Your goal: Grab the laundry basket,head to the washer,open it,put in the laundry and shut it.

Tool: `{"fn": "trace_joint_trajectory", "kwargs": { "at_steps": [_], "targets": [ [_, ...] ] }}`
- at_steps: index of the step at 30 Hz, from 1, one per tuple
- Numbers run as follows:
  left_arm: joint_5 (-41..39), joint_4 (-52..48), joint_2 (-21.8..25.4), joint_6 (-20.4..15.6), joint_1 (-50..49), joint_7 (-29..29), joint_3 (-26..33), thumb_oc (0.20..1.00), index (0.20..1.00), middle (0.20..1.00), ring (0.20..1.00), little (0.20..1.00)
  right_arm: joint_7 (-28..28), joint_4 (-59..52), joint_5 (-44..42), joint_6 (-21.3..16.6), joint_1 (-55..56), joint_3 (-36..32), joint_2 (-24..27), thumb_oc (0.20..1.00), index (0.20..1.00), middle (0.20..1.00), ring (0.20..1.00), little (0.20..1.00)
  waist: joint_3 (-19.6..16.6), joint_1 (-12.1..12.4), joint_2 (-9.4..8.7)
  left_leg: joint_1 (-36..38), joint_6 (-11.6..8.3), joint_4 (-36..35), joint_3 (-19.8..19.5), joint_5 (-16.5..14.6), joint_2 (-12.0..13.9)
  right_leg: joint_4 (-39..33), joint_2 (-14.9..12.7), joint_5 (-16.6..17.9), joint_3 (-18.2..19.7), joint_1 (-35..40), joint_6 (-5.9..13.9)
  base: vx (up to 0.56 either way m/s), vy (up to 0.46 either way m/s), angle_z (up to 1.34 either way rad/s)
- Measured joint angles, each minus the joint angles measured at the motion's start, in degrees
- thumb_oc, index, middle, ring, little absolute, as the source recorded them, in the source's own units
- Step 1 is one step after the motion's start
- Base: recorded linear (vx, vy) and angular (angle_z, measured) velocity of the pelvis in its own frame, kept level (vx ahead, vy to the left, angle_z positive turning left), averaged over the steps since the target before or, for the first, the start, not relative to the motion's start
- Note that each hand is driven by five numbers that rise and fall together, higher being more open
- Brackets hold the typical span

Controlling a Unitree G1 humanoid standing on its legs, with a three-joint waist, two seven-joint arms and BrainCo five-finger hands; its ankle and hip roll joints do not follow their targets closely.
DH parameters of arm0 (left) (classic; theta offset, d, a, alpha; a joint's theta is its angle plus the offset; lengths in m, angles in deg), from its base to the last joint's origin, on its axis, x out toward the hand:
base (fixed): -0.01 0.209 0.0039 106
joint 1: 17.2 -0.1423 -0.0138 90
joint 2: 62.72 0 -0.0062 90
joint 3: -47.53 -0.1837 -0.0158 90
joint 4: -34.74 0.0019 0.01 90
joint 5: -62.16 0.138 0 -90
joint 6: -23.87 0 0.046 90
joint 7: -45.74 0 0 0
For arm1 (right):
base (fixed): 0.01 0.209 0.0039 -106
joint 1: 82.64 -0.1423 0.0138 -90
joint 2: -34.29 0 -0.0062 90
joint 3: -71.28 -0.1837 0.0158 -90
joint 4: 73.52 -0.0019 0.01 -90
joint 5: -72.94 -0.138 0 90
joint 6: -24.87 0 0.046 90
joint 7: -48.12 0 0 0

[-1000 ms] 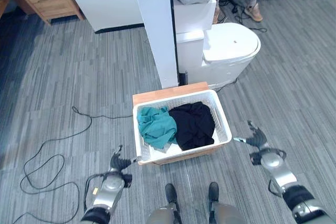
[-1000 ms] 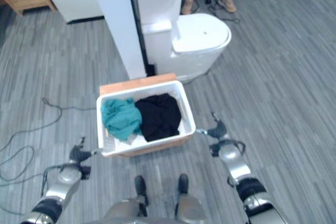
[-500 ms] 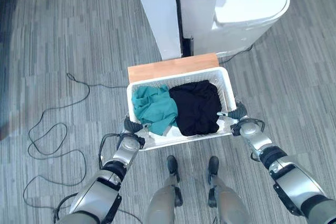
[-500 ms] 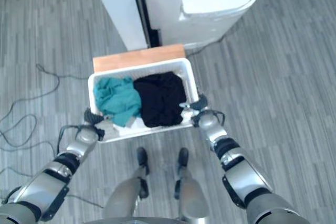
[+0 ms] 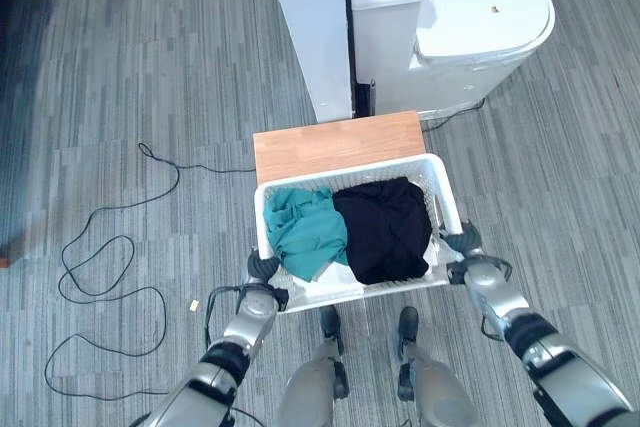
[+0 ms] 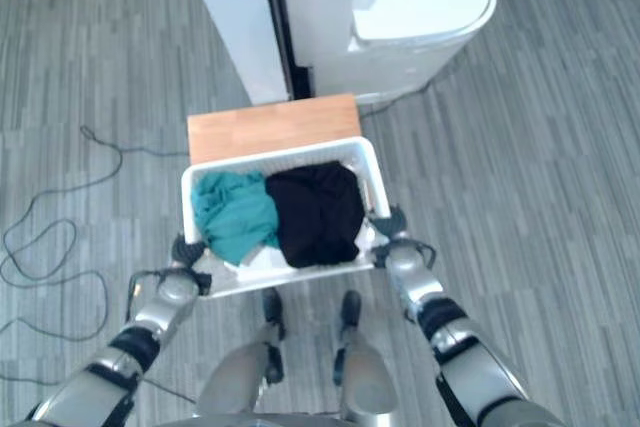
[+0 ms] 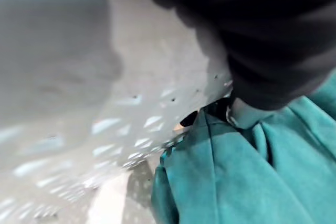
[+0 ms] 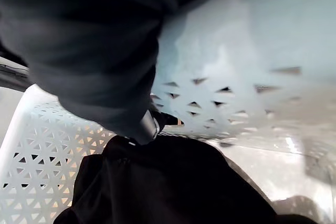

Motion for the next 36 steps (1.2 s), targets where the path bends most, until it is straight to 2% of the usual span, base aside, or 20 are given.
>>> {"fn": "trace_joint_trajectory", "kwargs": {
  "at_steps": [4,10,13,14,15,18,21,22,23,24,25,26,27,28,29,30,31,32,33,36],
  "targets": [
    [0.1,-14.2,0.7,1.6,-8.9,-0.7,1.1,0.2,0.2,0.2,0.2,0.2,0.1,-12.6,0.6,1.1,12.7,-4.9,2.0,0.2,0.2,0.2,0.2,0.2,0.0,-0.2,-0.26,3.5,0.0,0.0,0.0,0.0,0.0,-1.4,0.2,0.0,-0.4,4.5,0.01,0.02,-0.103,0.05],
    [0.0,-25.0,1.4,-0.1,-13.1,-6.0,3.0,0.2,0.2,0.2,0.2,0.2,2.7,-20.3,1.3,1.2,20.0,-10.9,2.8,0.2,0.2,0.2,0.2,0.2,-0.2,-1.4,-0.79,6.3,-0.94,0.0,-1.0,0.1,1.1,-1.9,1.0,0.2,-0.1,7.4,-0.19,0.0,-0.024,-0.03],
    [0.0,-29.4,2.6,-0.2,-17.3,-7.4,3.1,0.2,0.2,0.2,0.2,0.2,4.0,-24.7,4.2,1.3,23.1,-12.0,3.3,0.2,0.2,0.2,0.2,0.2,-1.5,-1.9,-3.06,8.6,-1.08,1.2,-5.6,0.0,0.2,-1.7,1.1,0.5,5.7,7.3,-0.48,-0.06,0.101,-0.9],
    [0.0,-29.5,2.7,-0.3,-17.5,-7.7,3.1,0.2,0.2,0.2,0.2,0.2,4.1,-25.0,4.9,1.3,23.4,-12.3,3.4,0.2,0.2,0.2,0.2,0.2,-1.7,-1.7,-3.2,8.6,-1.25,1.9,-8.0,-0.1,0.1,-1.6,0.8,0.7,6.7,7.5,-0.08,-0.02,0.119,-0.81],
    [0.0,-30.0,2.4,-0.2,-17.3,-8.7,2.7,0.2,0.2,0.2,0.2,0.2,4.9,-25.6,5.6,1.3,24.3,-13.8,3.6,0.2,0.2,0.2,0.2,0.2,-2.2,-3.6,-3.18,9.4,-2.74,2.2,-11.4,-1.8,-0.3,-1.7,0.6,1.8,9.4,7.5,0.13,0.01,0.154,-0.86],
    [0.2,-31.1,2.4,-0.2,-17.2,-10.1,2.4,0.2,0.2,0.2,0.2,0.2,5.9,-27.2,5.6,1.3,26.4,-15.3,4.1,0.2,0.2,0.2,0.2,0.2,-3.3,-6.4,-2.49,11.1,-4.18,0.1,-12.1,-3.6,0.1,-2.4,1.0,2.9,11.7,6.8,1.4,-0.04,0.202,-0.73],
    [0.8,-32.6,5.5,-0.2,-17.6,-11.0,3.2,0.2,0.2,0.2,0.2,0.2,6.3,-30.2,5.8,1.4,27.5,-16.3,1.3,0.2,0.2,0.2,0.2,0.2,-5.3,-7.6,-4.9,10.9,-2.66,0.0,-2.6,-5.8,-1.4,0.6,0.6,5.0,21.1,-0.6,3.39,-0.09,0.101,-1.68],
    [0.9,-33.4,5.9,-0.2,-18.2,-10.9,4.0,0.2,0.2,0.2,0.2,0.2,6.3,-30.4,5.9,1.5,26.8,-15.8,0.2,0.2,0.2,0.2,0.2,0.2,-5.5,-7.9,-6.07,11.2,-2.45,0.2,2.2,-6.3,-1.8,1.4,1.5,7.4,21.4,-3.0,3.51,-0.08,0.034,-2.24],
    [0.9,-33.4,6.5,-0.3,-18.7,-10.7,5.3,0.2,0.2,0.2,0.2,0.2,6.3,-30.5,6.3,1.6,26.5,-15.1,-0.8,0.2,0.2,0.2,0.2,0.2,-5.5,-6.9,-6.8,11.5,-2.22,0.1,4.9,-6.5,-1.7,1.4,1.4,8.3,20.5,-4.2,4.93,-0.02,-0.039,-1.91],
    [1.0,-32.9,7.1,-0.1,-17.4,-11.1,5.2,0.2,0.2,0.2,0.2,0.2,6.3,-30.9,7.0,1.6,27.7,-14.9,-1.0,0.2,0.2,0.2,0.2,0.2,-5.8,-8.2,-7.12,12.6,-1.99,0.5,6.1,-8.0,-2.2,0.0,1.3,6.8,18.9,-4.8,4.54,-0.02,-0.076,-1.91],
    [1.0,-34.9,6.8,-0.2,-18.9,-10.7,6.1,0.2,0.2,0.2,0.2,0.2,6.3,-29.8,7.0,1.8,27.1,-14.8,-1.6,0.2,0.2,0.2,0.2,0.2,-5.6,-7.4,-6.96,13.6,-1.92,0.4,12.5,-8.2,-1.0,1.1,-0.5,3.3,6.8,-6.6,0.81,0.0,-0.062,-2.15],
    [1.0,-35.3,6.8,-0.6,-20.1,-10.5,6.7,0.2,0.2,0.2,0.2,0.2,6.4,-29.1,7.0,1.8,26.7,-14.9,-2.5,0.2,0.2,0.2,0.2,0.2,-5.6,-5.7,-6.61,14.8,-1.82,0.3,15.6,-8.3,-0.2,3.6,-0.7,1.7,-0.6,-7.9,0.3,0.08,-0.102,-2.27],
    [0.9,-34.8,7.1,-0.4,-19.9,-10.5,6.4,0.2,0.2,0.2,0.2,0.2,6.4,-30.0,7.0,1.8,28.0,-15.0,-2.4,0.2,0.2,0.2,0.2,0.2,-5.8,-6.2,-5.67,15.0,-2.19,1.3,18.0,-9.1,0.9,6.0,-3.0,1.5,-7.8,-8.1,0.12,0.09,-0.115,-1.75],
    [0.9,-35.0,7.0,-0.4,-19.9,-10.5,6.6,0.2,0.2,0.2,0.2,0.2,6.4,-29.9,7.0,1.8,28.1,-14.6,-1.9,0.2,0.2,0.2,0.2,0.2,-5.7,-6.4,-5.09,15.9,-2.46,1.0,19.8,-9.5,1.4,7.7,-3.9,1.4,-10.9,-7.9,-0.1,0.16,-0.175,-1.6],
    [0.8,-34.9,5.7,-0.4,-21.0,-10.4,7.0,0.2,0.2,0.2,0.2,0.2,6.4,-29.9,7.0,1.9,28.1,-14.0,-1.6,0.2,0.2,0.2,0.2,0.2,-6.4,-5.6,-4.21,17.6,-3.0,1.1,25.8,-9.6,2.8,11.6,-6.2,0.0,-20.4,-7.2,-1.61,0.18,-0.18,-1.68],
    [0.7,-34.8,5.5,-0.5,-22.0,-10.3,7.0,0.2,0.2,0.2,0.2,0.2,6.4,-30.0,7.0,1.8,28.1,-13.5,-1.3,0.2,0.2,0.2,0.2,0.2,-7.4,-4.3,-4.0,17.9,-2.97,1.3,27.4,-9.6,3.0,13.5,-7.3,-0.7,-24.3,-7.2,-2.05,0.26,-0.2,-1.93],
    [0.7,-34.8,5.5,-0.5,-22.3,-10.1,7.0,0.2,0.2,0.2,0.2,0.2,6.4,-30.8,7.1,1.8,29.1,-13.4,-0.9,0.2,0.2,0.2,0.2,0.2,-8.4,-4.2,-4.23,18.0,-3.03,1.9,26.0,-9.7,3.0,12.8,-7.4,0.1,-22.8,-6.1,-0.99,0.27,-0.227,-1.34],
    [0.7,-34.2,4.3,-0.4,-21.8,-10.3,6.5,0.2,0.2,0.2,0.2,0.2,6.5,-31.4,7.3,1.8,29.8,-13.7,0.5,0.2,0.2,0.2,0.2,0.2,-8.8,-5.2,-2.89,18.7,-5.04,3.3,23.2,-11.0,4.2,10.8,-5.2,0.8,-19.7,-4.3,-0.75,0.27,-0.221,-0.95],
    [0.7,-33.4,3.8,-0.5,-21.4,-10.6,5.9,0.2,0.2,0.2,0.2,0.2,6.5,-31.3,7.3,1.9,30.0,-14.6,0.5,0.2,0.2,0.2,0.2,0.2,-8.8,-5.1,-2.7,18.0,-4.86,5.5,23.5,-11.0,5.0,10.9,-5.1,1.0,-18.4,-4.1,-2.85,0.25,-0.213,-0.64],
    [0.7,-32.2,2.5,-0.4,-22.2,-10.7,5.0,0.2,0.2,0.2,0.2,0.2,6.7,-31.2,7.3,1.9,30.3,-14.5,2.4,0.2,0.2,0.2,0.2,0.2,-8.8,-5.5,-2.43,15.6,-4.44,22.8,19.2,-11.4,10.1,8.4,-1.8,-0.2,-11.9,-0.8,-4.45,0.19,-0.17,-1.11]
  ]
}}
